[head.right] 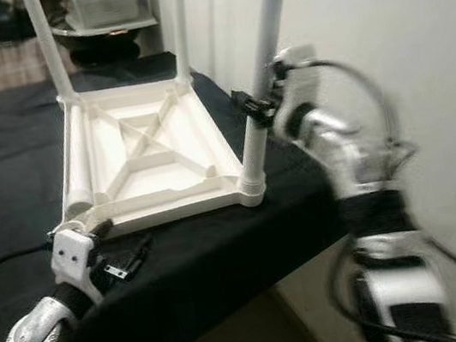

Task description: Building children table

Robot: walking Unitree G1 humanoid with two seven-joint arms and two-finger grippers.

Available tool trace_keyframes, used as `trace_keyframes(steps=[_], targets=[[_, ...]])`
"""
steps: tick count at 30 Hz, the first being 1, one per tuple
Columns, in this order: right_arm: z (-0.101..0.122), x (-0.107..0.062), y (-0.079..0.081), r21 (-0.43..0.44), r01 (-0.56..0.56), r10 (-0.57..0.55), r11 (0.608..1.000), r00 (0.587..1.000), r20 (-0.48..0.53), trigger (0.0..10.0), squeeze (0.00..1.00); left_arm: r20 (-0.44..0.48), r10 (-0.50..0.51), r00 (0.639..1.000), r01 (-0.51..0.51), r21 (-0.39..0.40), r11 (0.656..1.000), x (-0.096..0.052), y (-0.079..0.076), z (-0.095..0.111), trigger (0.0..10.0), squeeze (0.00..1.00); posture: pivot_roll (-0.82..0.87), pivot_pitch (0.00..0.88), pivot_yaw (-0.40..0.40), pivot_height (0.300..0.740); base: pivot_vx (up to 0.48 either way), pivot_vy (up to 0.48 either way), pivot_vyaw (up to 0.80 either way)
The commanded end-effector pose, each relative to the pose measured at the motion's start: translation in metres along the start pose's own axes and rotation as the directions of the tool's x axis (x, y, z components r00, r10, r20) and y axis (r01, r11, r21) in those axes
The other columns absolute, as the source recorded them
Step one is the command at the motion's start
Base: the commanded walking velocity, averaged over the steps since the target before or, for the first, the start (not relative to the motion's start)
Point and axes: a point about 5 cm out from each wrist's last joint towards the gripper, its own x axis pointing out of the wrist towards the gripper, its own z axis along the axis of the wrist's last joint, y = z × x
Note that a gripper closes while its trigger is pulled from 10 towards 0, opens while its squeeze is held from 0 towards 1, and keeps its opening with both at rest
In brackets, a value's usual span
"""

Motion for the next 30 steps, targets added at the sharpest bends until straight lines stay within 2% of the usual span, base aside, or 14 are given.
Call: trace_keyframes(steps=[1, 2, 3, 4, 5, 7, 8, 10, 11, 26, 27, 28, 29, 30], targets=[[-0.007, -0.003, -0.004, -0.028, -0.04, 0.039, 0.999, 0.999, -0.037, 10.0, 0.0, -0.002, -0.029, 1.0, 0.029, -0.006, 1.0, 0.001, -0.007, -0.002, 10.0, 0.0, 0.01, 0.0, -0.104, 0.74, 0.0, 0.0, 0.0], [-0.01, -0.001, -0.007, -0.045, -0.045, 0.043, 0.998, 0.997, -0.057, 10.0, 0.0, 0.001, -0.035, 0.999, 0.035, -0.006, 0.999, 0.004, -0.008, -0.001, 10.0, 0.0, 0.02, 0.0, -0.102, 0.74, 0.0, 0.0, 0.0], [-0.013, 0.002, -0.009, -0.058, -0.045, 0.041, 0.997, 0.996, -0.075, 7.9, 0.0, 0.005, -0.038, 0.999, 0.038, -0.006, 0.999, 0.006, -0.008, 0.0, 10.0, 0.0, 0.02, 0.0, -0.102, 0.74, 0.0, 0.0, 0.0], [-0.017, 0.005, -0.01, -0.064, -0.046, 0.04, 0.997, 0.995, -0.095, 4.7, 0.0, 0.008, -0.04, 0.999, 0.04, -0.005, 0.999, 0.008, -0.008, 0.001, 10.0, 0.0, 0.02, 0.0, -0.102, 0.74, 0.0, 0.0, 0.0], [-0.021, 0.008, -0.01, -0.07, -0.052, 0.044, 0.996, 0.993, -0.112, 3.5, 0.0, 0.01, -0.041, 0.999, 0.041, -0.003, 0.999, 0.009, -0.007, 0.001, 10.0, 0.0, 0.02, 0.0, -0.101, 0.74, 0.0, 0.0, 0.0], [-0.023, 0.01, -0.008, -0.072, -0.064, 0.054, 0.995, 0.991, -0.125, 3.5, 0.0, 0.011, -0.041, 0.999, 0.041, -0.002, 0.999, 0.009, -0.006, 0.002, 10.0, 0.0, 0.02, 0.0, -0.1, 0.74, 0.0, 0.0, 0.0], [-0.026, 0.014, -0.008, -0.092, -0.058, 0.045, 0.994, 0.989, -0.144, 7.1, 0.0, 0.01, -0.041, 0.999, 0.041, 0.002, 0.999, 0.009, -0.005, 0.002, 10.0, 0.0, 0.03, 0.0, -0.102, 0.74, 0.0, 0.0, 0.0], [-0.029, 0.018, -0.006, -0.097, -0.059, 0.043, 0.994, 0.987, -0.154, 7.9, 0.0, 0.008, -0.04, 0.999, 0.04, 0.005, 0.999, 0.009, -0.004, 0.002, 10.0, 0.0, 0.03, 0.0, -0.102, 0.74, 0.0, 0.0, 0.0], [-0.03, 0.02, -0.005, -0.101, -0.061, 0.044, 0.993, 0.986, -0.163, 9.7, 0.0, 0.007, -0.039, 0.999, 0.039, 0.009, 0.999, 0.008, -0.003, 0.002, 10.0, 0.0, 0.03, 0.0, -0.106, 0.74, 0.0, 0.0, 0.0], [-0.04, 0.029, -0.012, -0.04, -0.01, 0.004, 0.999, 0.991, -0.133, 10.0, 0.0, -0.003, -0.039, 0.999, 0.039, 0.013, 0.999, 0.005, -0.002, 0.001, 10.0, 0.0, 0.05, 0.0, -0.101, 0.74, 0.0, 0.0, 0.0], [-0.041, 0.03, -0.012, -0.037, -0.001, -0.004, 0.999, 0.991, -0.13, 5.4, 0.0, -0.003, -0.042, 0.999, 0.042, 0.014, 0.999, 0.006, -0.002, 0.001, 10.0, 0.0, 0.05, 0.0, -0.099, 0.74, 0.0, 0.0, 0.0], [-0.041, 0.03, -0.012, -0.037, -0.001, -0.004, 0.999, 0.991, -0.13, 5.4, 0.0, -0.003, -0.042, 0.999, 0.042, 0.014, 0.999, 0.006, -0.002, 0.001, 10.0, 0.0, 0.05, 0.0, -0.099, 0.74, 0.0, 0.0, 0.0], [-0.042, 0.03, -0.012, -0.029, 0.007, -0.011, 1.0, 0.992, -0.125, 1.4, 0.0, -0.002, -0.043, 0.999, 0.043, 0.014, 0.999, 0.006, -0.002, 0.001, 10.0, 0.0, 0.05, 0.0, -0.099, 0.74, 0.0, 0.0, 0.0], [-0.046, 0.031, -0.013, -0.001, 0.05, -0.049, 0.999, 0.992, -0.118, 0.0, 0.0, -0.003, -0.045, 0.999, 0.045, 0.017, 0.999, 0.006, -0.001, 0.001, 10.0, 0.0, 0.05, 0.0, -0.098, 0.74, 0.0, 0.0, 0.0]])
